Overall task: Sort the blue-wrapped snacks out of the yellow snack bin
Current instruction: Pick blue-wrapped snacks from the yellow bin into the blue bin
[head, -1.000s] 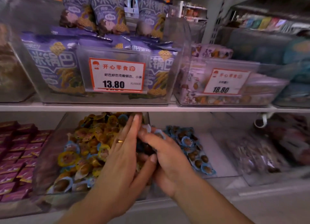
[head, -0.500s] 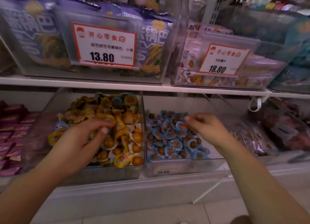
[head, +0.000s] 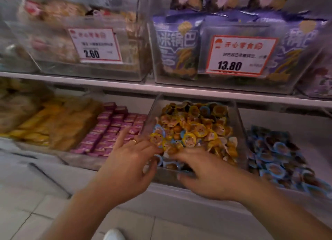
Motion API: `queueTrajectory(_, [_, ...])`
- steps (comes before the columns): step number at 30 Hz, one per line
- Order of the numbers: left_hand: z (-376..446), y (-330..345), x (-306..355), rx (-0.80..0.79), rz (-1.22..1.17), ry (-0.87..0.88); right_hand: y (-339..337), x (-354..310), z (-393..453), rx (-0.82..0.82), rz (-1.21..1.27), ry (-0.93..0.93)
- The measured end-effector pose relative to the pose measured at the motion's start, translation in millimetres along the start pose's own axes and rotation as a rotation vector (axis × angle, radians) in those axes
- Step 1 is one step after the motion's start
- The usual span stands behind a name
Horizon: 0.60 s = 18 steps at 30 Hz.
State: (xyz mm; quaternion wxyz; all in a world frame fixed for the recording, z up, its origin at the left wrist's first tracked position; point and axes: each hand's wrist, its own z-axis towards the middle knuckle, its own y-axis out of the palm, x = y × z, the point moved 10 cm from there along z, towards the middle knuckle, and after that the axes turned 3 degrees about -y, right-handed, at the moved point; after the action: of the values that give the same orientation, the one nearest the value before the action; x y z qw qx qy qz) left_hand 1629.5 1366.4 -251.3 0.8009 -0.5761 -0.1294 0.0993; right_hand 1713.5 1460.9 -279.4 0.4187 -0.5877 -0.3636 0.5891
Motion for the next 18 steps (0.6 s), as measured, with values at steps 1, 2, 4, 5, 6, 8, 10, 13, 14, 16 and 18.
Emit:
queueTrajectory(1, [-3.8, 10.9, 0.4, -0.066, 0.056, -0.014, 13.8, 4.7, 2.1, -0.075, -0.063, 0.019])
queueTrajectory(2, [-7.0, 24.0, 3.0, -0.15, 0.116, -0.032, 21.4, 9.5, 3.6, -0.111, -0.121, 0.031])
queueTrajectory(4, [-10.3, 50.8, 10.2, -0.314, 0.212, -0.087, 24.9, 17.2, 8.0, -0.117, -0.221, 0.039])
queueTrajectory(5, [-9.6, 60.8, 13.6, -0.369, 0.218, -0.122, 24.6, 21.2, 10.8, -0.115, -0.262, 0.044])
queueTrajectory(6, [-6.9, 66.2, 16.1, -0.392, 0.202, -0.15, 22.8, 25.0, 13.5, -0.114, -0.282, 0.055])
queueTrajectory(8, [1.1, 61.9, 16.9, -0.346, 0.153, -0.157, 18.4, 31.4, 16.5, -0.134, -0.269, 0.083])
queueTrajectory(10, [4.2, 54.4, 10.2, -0.286, 0.088, -0.138, 12.3, 34.8, 15.1, -0.151, -0.247, 0.089])
queueTrajectory(13, [1.2, 54.0, 6.6, -0.275, 0.01, -0.148, 6.4, 39.8, 7.4, -0.18, -0.165, 0.094])
queueTrajectory(14, [1.5, 56.4, 9.7, -0.279, 0.015, -0.155, 5.7, 41.0, 4.7, -0.196, -0.126, 0.097])
queueTrajectory(16, [2.7, 63.6, 17.3, -0.299, 0.031, -0.179, 5.3, 42.3, 1.4, -0.227, -0.062, 0.094])
queueTrajectory(18, [4.9, 67.9, 20.1, -0.315, 0.029, -0.2, 5.5, 44.0, -1.0, -0.278, -0.003, 0.109])
